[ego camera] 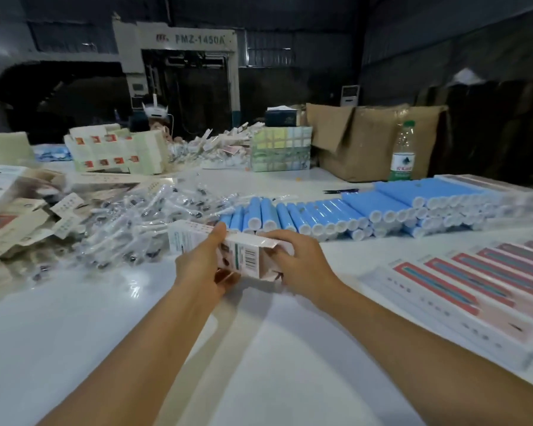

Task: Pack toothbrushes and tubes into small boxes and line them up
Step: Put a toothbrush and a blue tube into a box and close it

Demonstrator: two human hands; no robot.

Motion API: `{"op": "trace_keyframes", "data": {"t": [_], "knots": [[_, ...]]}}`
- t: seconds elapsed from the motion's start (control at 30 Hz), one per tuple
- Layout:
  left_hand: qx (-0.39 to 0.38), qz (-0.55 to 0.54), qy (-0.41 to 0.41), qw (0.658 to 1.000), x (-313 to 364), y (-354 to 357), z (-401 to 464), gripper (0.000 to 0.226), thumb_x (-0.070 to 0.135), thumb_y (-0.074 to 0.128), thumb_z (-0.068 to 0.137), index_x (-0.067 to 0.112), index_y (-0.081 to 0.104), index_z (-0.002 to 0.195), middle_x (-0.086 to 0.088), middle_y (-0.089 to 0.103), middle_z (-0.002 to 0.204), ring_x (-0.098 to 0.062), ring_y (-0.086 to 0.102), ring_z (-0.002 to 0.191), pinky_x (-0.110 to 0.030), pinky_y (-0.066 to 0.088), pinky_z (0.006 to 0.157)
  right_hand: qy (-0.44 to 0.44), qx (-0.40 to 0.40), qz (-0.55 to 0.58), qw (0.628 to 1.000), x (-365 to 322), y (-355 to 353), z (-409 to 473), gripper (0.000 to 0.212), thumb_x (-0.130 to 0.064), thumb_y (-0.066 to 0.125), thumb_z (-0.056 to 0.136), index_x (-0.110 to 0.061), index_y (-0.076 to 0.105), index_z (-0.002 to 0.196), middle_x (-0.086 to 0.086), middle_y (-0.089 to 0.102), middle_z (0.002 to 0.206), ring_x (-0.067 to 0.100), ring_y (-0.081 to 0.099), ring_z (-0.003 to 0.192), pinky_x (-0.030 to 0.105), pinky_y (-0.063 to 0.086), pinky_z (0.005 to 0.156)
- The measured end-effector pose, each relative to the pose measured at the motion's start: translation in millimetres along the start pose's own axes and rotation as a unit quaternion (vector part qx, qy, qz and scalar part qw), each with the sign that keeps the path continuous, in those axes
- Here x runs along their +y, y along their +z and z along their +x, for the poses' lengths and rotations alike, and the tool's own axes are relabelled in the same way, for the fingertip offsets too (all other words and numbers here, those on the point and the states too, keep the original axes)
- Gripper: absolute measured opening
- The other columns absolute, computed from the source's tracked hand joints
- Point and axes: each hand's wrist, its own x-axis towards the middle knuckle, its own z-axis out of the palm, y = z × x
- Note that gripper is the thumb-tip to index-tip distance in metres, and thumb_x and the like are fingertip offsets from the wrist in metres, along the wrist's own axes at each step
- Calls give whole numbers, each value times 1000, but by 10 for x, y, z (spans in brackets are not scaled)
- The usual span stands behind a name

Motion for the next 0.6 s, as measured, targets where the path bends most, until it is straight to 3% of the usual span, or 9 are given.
{"op": "trace_keyframes", "data": {"t": [0.1,0.17,0.2,0.27,0.3,0.37,0.43,0.5,0.6], "knots": [[33,71,80,994,-40,-7,60,70,47,72,77,18,44,133,-14,64,111,-33,65,95,-48,56,77,64,14,67,996,34,-43,74,22,-13,54,93,-28,68,97,-9,67,86,-2,59,52,16,44,44],[102,229,224,942,20,-59,21,100,56,70,72,23,16,149,-16,35,146,-34,40,129,-49,41,100,141,18,151,978,36,-87,105,18,-12,55,94,-24,69,98,-5,70,81,2,58,44,16,38,36],[113,343,330,872,46,-97,-17,108,60,69,68,24,10,151,-13,23,151,-31,25,136,-48,30,107,174,18,175,969,35,-121,126,17,-10,57,92,-21,70,94,-4,72,79,3,60,47,17,39,36],[60,555,496,666,43,-165,-76,109,70,62,65,28,9,151,-2,15,153,-22,10,137,-46,13,113,221,1,183,958,48,-191,157,15,-5,60,88,-16,70,86,-2,73,74,8,61,51,19,40,38],[16,638,511,575,13,-172,-99,108,76,54,65,32,5,151,3,12,154,-19,3,138,-47,2,114,230,-17,172,958,47,-217,160,14,-3,61,87,-13,71,88,0,73,73,10,60,50,19,38,38],[-41,749,480,455,-102,-166,-87,105,83,40,67,36,-5,149,11,9,154,-16,-6,139,-49,-17,109,229,-63,148,960,58,-245,143,16,-5,62,84,-9,72,95,4,72,77,11,60,51,18,37,37],[-54,777,463,422,-168,-153,-52,93,78,38,76,34,0,149,13,21,150,-15,5,140,-48,-18,108,222,-104,129,961,66,-266,110,15,-8,63,83,-13,74,93,-1,72,76,8,64,55,18,39,38],[-63,763,462,448,-182,-156,-53,80,69,43,83,32,13,147,11,33,143,-14,23,135,-42,-3,112,204,-126,83,967,62,-297,89,13,-13,62,85,-14,75,90,-6,72,77,1,65,60,18,43,41],[-84,755,457,463,-234,-174,-90,69,64,44,86,29,23,141,9,40,132,-16,38,121,-33,26,99,165,-24,4,986,72,-357,204,16,-19,60,89,-11,71,81,-1,68,72,3,57,51,15,39,42]]}}
